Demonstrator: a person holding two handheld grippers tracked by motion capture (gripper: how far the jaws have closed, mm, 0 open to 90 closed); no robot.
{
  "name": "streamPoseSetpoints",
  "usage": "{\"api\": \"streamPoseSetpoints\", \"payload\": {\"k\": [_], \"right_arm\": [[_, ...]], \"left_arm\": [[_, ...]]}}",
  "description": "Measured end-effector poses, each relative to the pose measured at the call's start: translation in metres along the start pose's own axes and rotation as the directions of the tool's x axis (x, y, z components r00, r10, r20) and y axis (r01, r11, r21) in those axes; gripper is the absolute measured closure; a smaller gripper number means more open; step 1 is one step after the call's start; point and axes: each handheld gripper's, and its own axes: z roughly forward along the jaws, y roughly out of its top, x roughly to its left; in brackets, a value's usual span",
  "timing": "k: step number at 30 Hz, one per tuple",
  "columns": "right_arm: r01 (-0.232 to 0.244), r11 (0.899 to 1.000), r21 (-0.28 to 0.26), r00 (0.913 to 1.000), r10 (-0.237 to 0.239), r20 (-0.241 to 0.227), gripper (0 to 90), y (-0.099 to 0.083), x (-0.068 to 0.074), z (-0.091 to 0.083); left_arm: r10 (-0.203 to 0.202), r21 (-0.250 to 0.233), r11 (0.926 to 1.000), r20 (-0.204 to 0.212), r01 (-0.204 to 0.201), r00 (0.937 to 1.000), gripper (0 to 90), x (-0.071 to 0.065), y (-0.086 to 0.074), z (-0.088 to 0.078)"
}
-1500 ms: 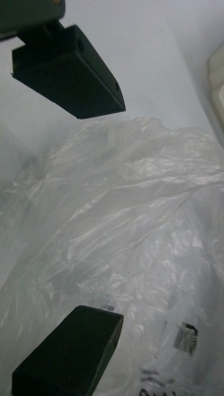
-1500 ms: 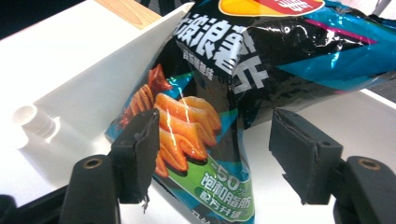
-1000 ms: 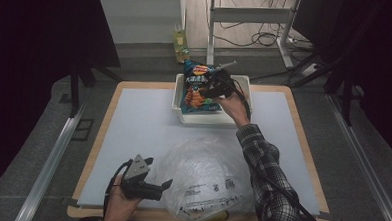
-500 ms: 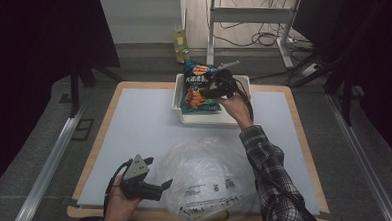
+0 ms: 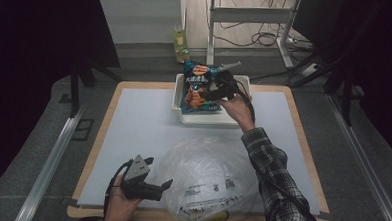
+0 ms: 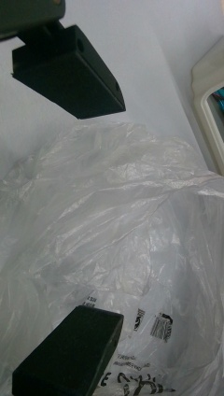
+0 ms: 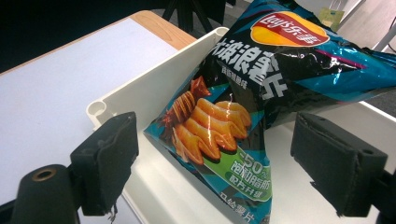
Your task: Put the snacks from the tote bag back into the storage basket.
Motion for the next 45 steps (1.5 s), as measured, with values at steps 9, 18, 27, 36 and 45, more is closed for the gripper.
{"api": "streamPoseSetpoints", "payload": {"k": [9, 18, 27, 36, 45], "right_arm": [[0.005, 1.0, -0.002, 1.0, -0.005, -0.008, 14.2, -0.003, 0.003, -0.006], [0.015, 1.0, -0.003, 0.9998, -0.015, -0.015, 12.9, -0.007, 0.008, -0.013], [0.032, 0.999, -0.007, 0.9993, -0.032, -0.019, 10.9, -0.01, 0.013, -0.023], [0.038, 0.999, -0.009, 0.9992, -0.038, -0.015, 10.2, -0.016, 0.015, -0.032], [0.047, 0.999, 0.0, 0.9988, -0.047, -0.012, 8.9, -0.026, 0.019, -0.037]], "left_arm": [[-0.013, -0.007, 0.9999, 0.01, 0.013, 0.9999, 2.3, 0.0, 0.0, 0.0], [-0.026, -0.017, 0.9995, 0.022, 0.027, 0.9994, 2.2, 0.0, 0.0, 0.0], [-0.025, -0.018, 0.9995, 0.021, 0.025, 0.9995, 2.2, 0.0, 0.0, 0.0], [-0.024, -0.016, 0.9996, 0.015, 0.024, 0.9996, 2.1, -0.001, 0.0, 0.0], [-0.009, -0.002, 1.0, 0.016, 0.009, 0.9998, 2.3, -0.002, 0.0, 0.002]]}}
